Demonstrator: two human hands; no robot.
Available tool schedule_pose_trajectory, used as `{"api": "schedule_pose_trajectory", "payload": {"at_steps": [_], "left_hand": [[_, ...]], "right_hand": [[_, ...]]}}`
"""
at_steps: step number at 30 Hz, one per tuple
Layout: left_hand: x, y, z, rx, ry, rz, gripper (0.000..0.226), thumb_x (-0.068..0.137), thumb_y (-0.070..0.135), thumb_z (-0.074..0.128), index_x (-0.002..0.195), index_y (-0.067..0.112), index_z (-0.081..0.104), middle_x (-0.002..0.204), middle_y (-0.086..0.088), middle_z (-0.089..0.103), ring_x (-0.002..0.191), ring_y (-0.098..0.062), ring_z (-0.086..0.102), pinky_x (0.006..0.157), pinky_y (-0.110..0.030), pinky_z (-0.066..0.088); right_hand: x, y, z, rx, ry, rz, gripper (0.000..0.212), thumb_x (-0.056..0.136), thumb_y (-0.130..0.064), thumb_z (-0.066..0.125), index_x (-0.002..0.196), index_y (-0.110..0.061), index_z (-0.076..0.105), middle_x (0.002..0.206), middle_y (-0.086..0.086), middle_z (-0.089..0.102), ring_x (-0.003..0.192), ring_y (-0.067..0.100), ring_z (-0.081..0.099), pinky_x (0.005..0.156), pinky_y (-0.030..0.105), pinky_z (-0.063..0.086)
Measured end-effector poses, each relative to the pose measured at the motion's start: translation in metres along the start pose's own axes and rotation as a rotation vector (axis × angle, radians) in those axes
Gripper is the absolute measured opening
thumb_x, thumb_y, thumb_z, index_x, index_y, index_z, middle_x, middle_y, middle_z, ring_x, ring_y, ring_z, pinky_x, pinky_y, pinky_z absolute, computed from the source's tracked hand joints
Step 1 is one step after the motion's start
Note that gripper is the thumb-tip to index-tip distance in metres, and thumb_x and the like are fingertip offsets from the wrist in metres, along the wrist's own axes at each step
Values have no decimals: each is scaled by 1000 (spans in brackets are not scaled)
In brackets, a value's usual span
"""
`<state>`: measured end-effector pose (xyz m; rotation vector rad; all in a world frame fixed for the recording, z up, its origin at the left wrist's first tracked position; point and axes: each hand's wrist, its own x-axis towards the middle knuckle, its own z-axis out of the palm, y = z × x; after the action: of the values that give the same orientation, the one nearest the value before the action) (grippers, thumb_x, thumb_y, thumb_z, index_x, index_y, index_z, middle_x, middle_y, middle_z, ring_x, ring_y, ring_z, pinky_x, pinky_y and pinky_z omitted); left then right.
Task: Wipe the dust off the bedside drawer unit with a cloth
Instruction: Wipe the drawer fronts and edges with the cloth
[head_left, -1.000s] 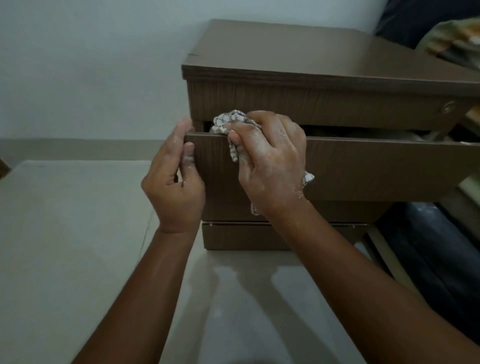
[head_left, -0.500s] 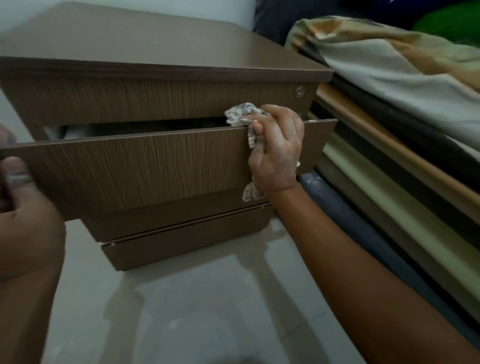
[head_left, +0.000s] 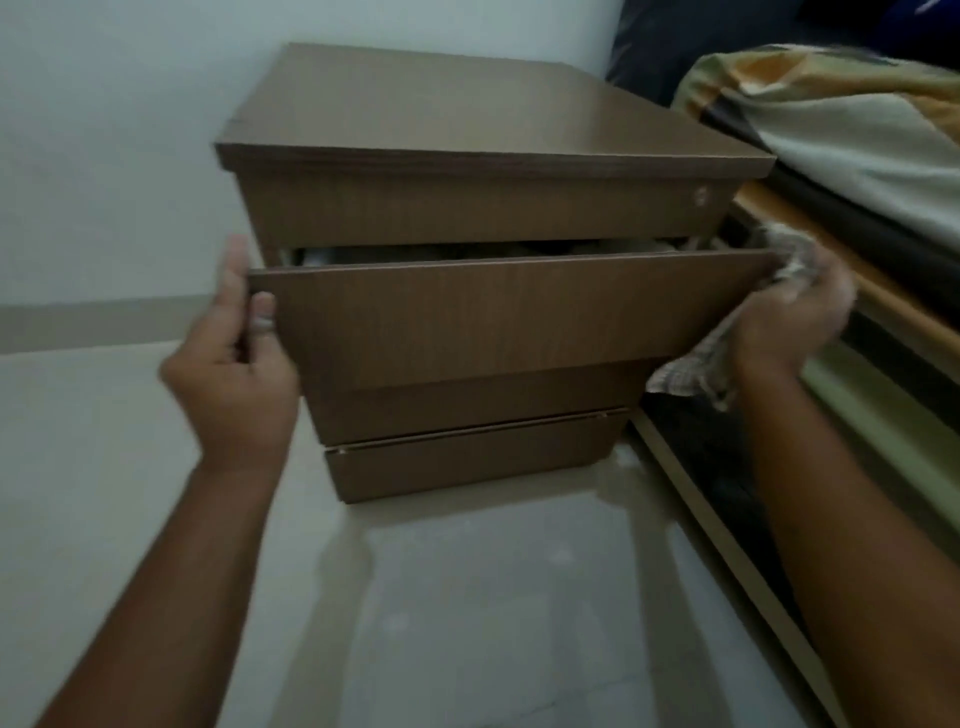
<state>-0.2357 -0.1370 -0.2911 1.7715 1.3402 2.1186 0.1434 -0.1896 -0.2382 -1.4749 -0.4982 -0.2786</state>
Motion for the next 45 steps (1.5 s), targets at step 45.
{"api": "schedule_pose_trajectory", "payload": {"at_steps": [45], "left_hand": [[9, -22, 22, -60, -138, 8, 52, 99, -2, 50, 150, 0, 38, 156, -14, 41, 147, -21, 38, 121, -35, 34]], "right_hand": [[-129, -28, 73, 351, -188, -712, 31, 96, 1, 40, 114, 1, 65, 111, 23, 58, 101, 36, 56, 85, 53, 51]]}}
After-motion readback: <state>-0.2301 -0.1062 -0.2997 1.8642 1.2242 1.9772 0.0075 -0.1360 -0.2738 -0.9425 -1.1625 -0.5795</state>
